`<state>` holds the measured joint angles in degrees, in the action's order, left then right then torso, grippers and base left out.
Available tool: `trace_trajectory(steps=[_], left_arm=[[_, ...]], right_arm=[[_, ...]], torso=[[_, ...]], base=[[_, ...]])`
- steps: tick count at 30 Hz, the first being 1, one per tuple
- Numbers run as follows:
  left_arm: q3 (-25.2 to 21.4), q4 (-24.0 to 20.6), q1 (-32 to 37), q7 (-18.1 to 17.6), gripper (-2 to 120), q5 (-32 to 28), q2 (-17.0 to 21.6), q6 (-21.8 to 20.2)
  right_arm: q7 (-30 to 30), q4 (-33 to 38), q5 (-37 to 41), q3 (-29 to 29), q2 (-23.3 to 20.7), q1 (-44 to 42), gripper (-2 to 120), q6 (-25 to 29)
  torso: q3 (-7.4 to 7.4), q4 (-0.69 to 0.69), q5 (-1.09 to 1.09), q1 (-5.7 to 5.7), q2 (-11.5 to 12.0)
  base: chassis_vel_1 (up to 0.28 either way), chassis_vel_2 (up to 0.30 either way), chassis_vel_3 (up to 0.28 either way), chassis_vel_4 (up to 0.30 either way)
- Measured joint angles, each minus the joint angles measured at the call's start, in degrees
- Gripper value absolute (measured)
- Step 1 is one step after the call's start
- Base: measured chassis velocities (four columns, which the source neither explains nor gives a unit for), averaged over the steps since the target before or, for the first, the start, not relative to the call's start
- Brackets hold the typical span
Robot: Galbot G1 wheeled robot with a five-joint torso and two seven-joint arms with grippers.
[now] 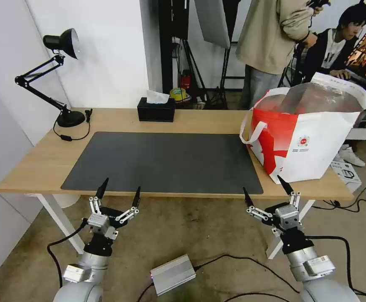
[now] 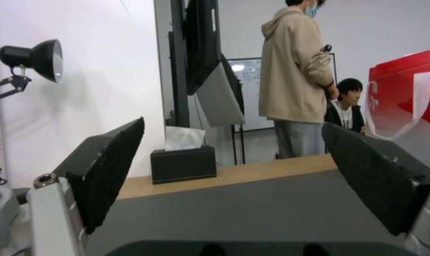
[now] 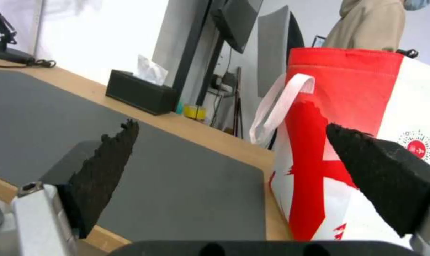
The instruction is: Pick up the trash from the table and place it into the takeout bag.
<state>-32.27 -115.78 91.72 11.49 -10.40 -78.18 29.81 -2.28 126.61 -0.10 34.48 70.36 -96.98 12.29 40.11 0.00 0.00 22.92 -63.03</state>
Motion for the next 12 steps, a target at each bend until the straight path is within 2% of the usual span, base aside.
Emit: trace_trajectory(steps=[12], left_arm=[[0.01,0.0,0.0,-0.03,100,0.0,0.02,-0.02]], right_arm=[[0.0,0.0,0.0,0.0,0.0,0.0,100,0.0]], torso=[[0.0,0.0,0.0,0.0,0.0]], base=[[0.0,0.0,0.0,0.0]])
